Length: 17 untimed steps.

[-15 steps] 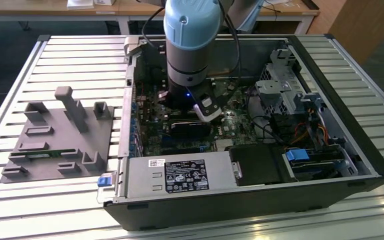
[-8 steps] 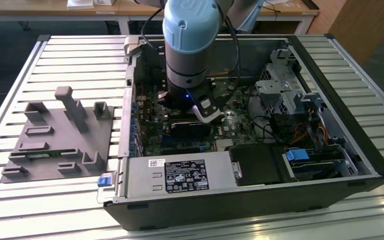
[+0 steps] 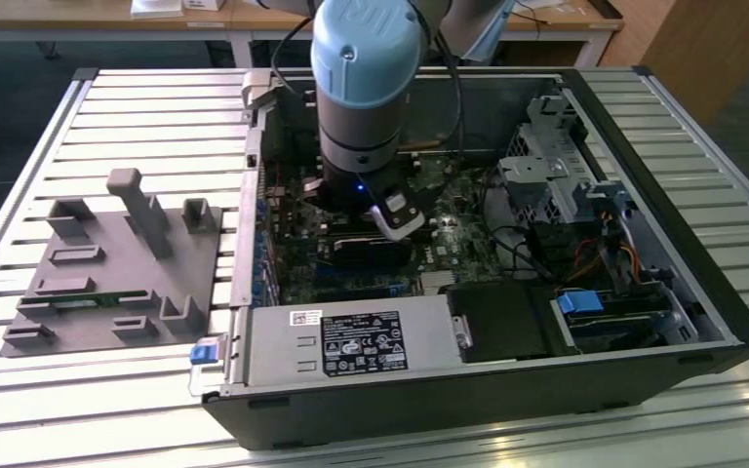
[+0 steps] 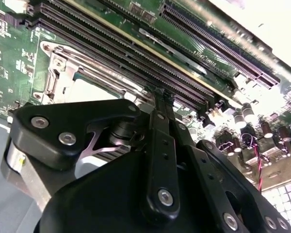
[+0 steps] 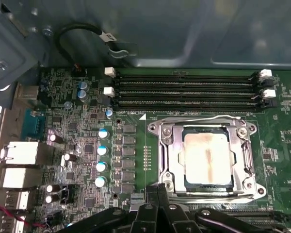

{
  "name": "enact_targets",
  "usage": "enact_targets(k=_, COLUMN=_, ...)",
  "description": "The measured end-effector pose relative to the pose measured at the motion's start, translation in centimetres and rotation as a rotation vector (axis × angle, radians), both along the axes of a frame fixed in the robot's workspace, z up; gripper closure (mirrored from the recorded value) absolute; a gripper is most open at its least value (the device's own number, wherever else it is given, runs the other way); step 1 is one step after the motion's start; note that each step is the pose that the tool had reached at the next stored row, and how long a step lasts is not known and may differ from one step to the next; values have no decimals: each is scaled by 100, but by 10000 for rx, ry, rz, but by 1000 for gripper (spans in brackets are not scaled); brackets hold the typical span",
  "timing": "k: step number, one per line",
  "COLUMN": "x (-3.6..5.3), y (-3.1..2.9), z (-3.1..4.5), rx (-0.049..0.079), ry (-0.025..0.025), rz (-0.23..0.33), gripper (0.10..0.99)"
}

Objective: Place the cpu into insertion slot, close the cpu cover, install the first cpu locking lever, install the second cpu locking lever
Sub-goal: 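Install the second cpu locking lever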

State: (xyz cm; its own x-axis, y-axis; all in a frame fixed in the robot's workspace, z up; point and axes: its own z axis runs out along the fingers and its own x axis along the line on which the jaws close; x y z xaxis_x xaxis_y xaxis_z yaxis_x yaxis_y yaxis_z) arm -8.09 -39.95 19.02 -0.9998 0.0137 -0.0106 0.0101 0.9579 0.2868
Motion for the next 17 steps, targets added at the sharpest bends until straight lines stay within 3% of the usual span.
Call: enact_targets(k=17, x=-27, y=-13, z=-7, rx=32, ry=-23, rz=1, gripper=980)
